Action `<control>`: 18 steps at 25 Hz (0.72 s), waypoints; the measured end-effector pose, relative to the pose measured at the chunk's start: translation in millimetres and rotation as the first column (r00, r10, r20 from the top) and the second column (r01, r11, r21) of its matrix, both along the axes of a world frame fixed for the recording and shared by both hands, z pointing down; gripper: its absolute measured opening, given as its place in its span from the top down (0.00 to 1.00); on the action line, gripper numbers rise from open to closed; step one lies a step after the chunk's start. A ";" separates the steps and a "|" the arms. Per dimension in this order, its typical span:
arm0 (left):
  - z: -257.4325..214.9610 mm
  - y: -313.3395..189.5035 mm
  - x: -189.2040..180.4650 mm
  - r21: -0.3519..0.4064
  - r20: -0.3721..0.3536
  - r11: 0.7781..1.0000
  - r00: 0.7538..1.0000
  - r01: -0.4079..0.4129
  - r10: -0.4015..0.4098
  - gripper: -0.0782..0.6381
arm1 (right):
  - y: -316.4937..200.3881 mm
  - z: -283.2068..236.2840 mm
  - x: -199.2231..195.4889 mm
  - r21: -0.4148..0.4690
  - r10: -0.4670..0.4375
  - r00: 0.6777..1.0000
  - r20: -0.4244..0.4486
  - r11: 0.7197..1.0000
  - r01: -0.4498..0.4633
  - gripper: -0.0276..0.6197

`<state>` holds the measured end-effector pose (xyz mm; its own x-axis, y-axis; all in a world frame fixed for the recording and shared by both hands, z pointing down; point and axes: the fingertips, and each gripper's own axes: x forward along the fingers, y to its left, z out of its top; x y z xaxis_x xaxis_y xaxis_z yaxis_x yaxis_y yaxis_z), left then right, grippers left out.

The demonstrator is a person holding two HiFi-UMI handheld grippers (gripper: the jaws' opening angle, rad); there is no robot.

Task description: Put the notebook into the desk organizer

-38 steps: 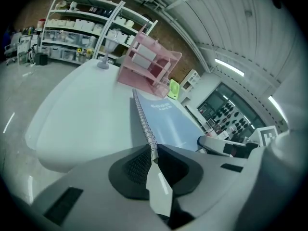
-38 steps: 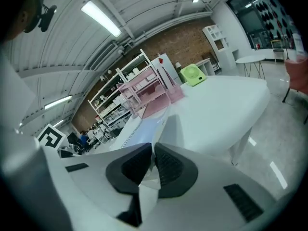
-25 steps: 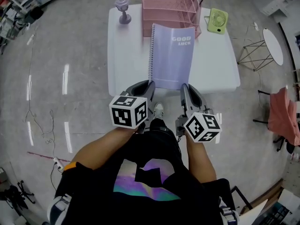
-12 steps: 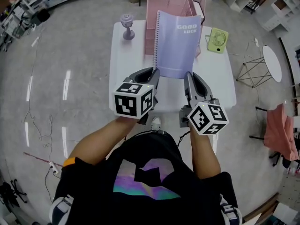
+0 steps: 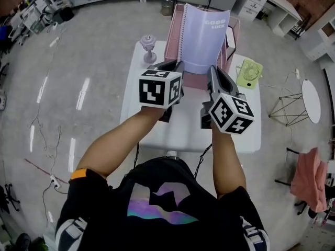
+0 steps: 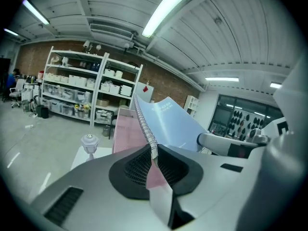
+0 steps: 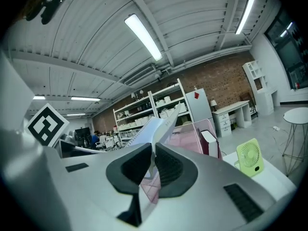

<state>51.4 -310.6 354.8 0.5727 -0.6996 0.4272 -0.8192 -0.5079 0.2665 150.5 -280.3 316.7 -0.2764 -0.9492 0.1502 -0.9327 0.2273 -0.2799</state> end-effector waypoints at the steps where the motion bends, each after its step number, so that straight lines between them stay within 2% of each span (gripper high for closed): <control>1: -1.3 -9.3 3.1 -0.002 0.007 1.000 1.000 0.009 -0.009 0.83 | -10.5 -0.4 2.1 -0.006 -0.002 1.000 -0.003 1.000 0.002 0.90; 8: 7.1 -60.1 19.4 -0.038 0.050 0.997 0.997 0.067 -0.065 0.83 | -67.6 12.5 13.7 -0.069 -0.017 1.000 -0.024 0.998 0.015 0.90; 18: 20.9 -96.5 18.3 -0.064 0.099 0.992 0.990 0.106 -0.099 0.83 | -107.7 34.7 8.7 -0.136 -0.013 0.997 -0.073 0.991 0.003 0.89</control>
<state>69.7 -407.1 375.7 0.4539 -0.7197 0.5253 -0.8893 -0.4030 0.2161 159.2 -387.9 351.5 -0.2673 -0.9164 0.2979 -0.9502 0.1993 -0.2395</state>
